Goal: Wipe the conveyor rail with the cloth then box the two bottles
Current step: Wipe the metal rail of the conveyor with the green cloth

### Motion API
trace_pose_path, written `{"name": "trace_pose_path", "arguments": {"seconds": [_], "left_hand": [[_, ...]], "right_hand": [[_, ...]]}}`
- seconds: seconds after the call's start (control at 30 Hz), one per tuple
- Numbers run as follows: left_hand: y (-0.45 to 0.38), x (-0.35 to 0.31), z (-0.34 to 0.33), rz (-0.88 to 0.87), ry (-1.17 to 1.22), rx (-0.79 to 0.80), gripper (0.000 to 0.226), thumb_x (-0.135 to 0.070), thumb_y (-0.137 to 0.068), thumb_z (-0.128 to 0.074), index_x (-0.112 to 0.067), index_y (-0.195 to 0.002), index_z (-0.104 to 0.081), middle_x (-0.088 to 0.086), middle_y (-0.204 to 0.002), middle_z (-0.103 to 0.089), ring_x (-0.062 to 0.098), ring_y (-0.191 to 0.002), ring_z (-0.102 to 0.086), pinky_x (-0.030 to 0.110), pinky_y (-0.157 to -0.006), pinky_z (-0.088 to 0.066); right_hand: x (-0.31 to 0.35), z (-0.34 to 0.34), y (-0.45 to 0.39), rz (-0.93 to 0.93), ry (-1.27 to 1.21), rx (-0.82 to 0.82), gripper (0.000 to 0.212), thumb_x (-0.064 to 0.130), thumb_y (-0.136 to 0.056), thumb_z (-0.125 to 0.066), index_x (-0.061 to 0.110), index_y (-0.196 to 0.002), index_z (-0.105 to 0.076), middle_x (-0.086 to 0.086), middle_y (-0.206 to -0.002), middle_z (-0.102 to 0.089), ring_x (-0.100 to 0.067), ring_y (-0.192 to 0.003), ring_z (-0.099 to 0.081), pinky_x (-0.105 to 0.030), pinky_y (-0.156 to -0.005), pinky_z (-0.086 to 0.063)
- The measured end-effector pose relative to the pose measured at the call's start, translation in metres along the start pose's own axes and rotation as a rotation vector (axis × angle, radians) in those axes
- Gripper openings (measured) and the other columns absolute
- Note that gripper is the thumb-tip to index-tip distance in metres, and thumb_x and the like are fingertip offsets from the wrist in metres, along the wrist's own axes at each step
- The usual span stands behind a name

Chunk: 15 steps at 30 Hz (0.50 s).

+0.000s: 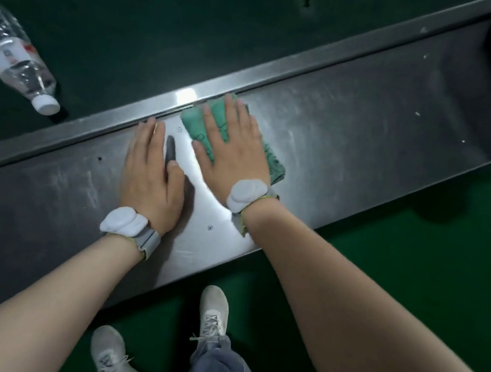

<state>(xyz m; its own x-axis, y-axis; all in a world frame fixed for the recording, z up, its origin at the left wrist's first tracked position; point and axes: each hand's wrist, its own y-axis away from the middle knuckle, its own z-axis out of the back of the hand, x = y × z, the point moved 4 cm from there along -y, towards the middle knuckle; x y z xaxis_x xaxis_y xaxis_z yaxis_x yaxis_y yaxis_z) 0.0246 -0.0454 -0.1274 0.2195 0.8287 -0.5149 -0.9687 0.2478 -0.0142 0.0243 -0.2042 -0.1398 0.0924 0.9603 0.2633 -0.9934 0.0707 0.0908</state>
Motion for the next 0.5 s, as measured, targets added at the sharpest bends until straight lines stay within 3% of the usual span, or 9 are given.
{"name": "trace_pose_path", "arguments": {"seconds": [0.3,0.5], "left_hand": [[-0.041,-0.064,-0.04,-0.119,-0.093,0.072,0.065,-0.034,-0.11,-0.039,-0.006,-0.168,-0.027,0.016,-0.179,-0.019,0.034,-0.166,-0.014,0.049,-0.135,-0.016],[-0.039,-0.06,-0.033,-0.113,-0.071,0.023,0.061,-0.031,-0.112,-0.04,-0.006,-0.167,-0.03,0.016,-0.177,-0.022,0.034,-0.165,-0.017,0.043,-0.135,-0.014]], "right_hand": [[-0.196,0.064,-0.001,-0.341,-0.026,-0.007,0.075,0.064,-0.111,-0.026,0.024,-0.174,-0.016,-0.015,-0.181,-0.003,-0.035,-0.168,-0.002,-0.049,-0.137,-0.003],[-0.242,0.096,-0.001,-0.516,-0.184,-0.12,0.061,0.043,-0.118,-0.032,0.017,-0.172,-0.024,-0.012,-0.181,-0.013,-0.028,-0.168,-0.011,-0.038,-0.136,-0.006]]}}
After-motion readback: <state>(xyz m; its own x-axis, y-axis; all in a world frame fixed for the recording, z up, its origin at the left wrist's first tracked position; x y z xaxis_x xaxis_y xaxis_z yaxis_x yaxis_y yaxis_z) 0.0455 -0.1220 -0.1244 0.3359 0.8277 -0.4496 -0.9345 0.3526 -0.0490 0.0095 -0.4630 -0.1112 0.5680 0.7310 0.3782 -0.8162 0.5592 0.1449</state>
